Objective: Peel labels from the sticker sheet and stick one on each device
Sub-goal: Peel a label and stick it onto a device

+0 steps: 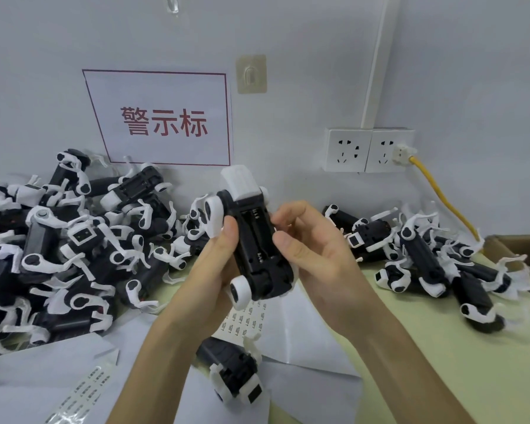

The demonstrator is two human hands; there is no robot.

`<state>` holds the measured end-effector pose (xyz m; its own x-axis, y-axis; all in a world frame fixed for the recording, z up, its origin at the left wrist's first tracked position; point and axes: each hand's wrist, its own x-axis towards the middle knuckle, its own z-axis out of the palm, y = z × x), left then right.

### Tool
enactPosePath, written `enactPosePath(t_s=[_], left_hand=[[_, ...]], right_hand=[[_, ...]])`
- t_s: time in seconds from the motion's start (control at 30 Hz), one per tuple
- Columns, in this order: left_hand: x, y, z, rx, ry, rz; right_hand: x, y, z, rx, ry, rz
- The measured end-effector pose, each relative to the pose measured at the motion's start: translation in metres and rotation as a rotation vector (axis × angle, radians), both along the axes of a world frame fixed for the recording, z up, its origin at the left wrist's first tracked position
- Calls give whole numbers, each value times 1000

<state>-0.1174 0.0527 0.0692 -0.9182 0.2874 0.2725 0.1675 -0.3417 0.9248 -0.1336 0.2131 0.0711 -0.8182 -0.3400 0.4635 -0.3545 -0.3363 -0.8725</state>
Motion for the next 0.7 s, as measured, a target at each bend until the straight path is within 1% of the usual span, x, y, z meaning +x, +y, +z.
enactPosePath(t_s=[0.13, 0.27, 0.33, 0.4, 0.47, 0.53, 0.6, 0.63, 0.7], left_hand=[[-2, 3, 1, 104, -65, 79], [-2, 11, 3, 157, -84, 178], [-1, 16, 5, 149, -60, 242], [-1, 20, 6, 155, -40, 307], [-1, 21, 5, 181, -37, 363], [-3, 19, 4, 195, -17, 387], [-7, 15, 4, 169, 2, 348], [-9, 11, 5, 115, -1, 326], [-13, 2, 5, -72, -9, 278]], right_hand=[[-1, 4, 0, 42, 53, 23], [-1, 1, -1, 60, 57, -58], [0, 0, -1, 68, 51, -107], [1, -1, -2, 163, 105, -179], [2, -5, -4, 291, 153, -200], [2, -8, -6, 328, 145, -197], [1, -9, -6, 292, 147, -250], [1, -7, -5, 269, 154, -288], [-2, -1, -3, 215, 163, -357]])
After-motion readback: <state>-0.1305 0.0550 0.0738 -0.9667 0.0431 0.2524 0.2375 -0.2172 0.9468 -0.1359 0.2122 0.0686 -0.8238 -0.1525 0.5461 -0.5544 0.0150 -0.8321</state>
